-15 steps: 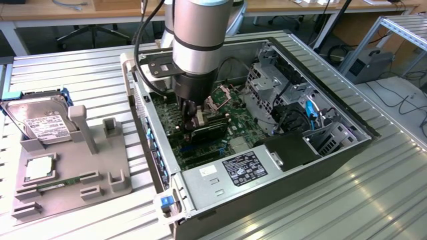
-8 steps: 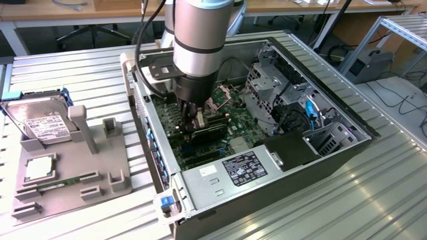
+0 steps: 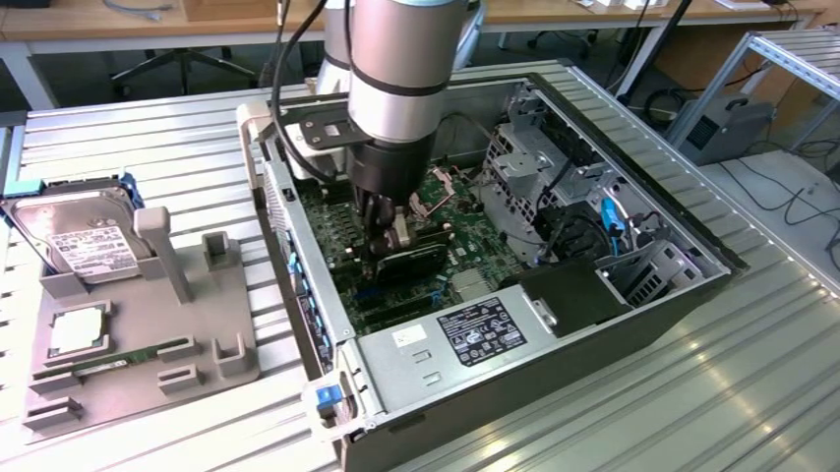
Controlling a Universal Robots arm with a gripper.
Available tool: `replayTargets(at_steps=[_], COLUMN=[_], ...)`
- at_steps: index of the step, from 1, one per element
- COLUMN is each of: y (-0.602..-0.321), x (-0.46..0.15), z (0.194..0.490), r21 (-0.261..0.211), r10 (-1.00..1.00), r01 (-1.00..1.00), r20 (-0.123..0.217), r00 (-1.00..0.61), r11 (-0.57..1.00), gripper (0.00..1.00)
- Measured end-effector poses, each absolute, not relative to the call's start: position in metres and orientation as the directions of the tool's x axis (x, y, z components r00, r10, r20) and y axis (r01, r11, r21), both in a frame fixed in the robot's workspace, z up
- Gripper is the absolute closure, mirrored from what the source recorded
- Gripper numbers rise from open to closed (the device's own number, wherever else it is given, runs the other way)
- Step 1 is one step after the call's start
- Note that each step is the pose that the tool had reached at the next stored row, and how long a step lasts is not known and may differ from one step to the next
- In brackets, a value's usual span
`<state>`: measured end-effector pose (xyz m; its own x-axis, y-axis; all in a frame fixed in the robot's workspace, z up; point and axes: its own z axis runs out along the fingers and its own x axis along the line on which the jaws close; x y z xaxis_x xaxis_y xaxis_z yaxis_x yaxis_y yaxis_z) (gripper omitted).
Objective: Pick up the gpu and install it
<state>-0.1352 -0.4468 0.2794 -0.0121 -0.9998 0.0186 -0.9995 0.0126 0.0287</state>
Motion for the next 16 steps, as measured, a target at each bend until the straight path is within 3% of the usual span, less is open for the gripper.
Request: replayTargets(at_steps=[16], y=[-0.447], x=[-0.083], z=[0.280], r21=[0.045], r10=[-1.000], r01=[-0.999], r20=[0.019], r00=[-0.011], r11=[0.012], gripper=[0.89])
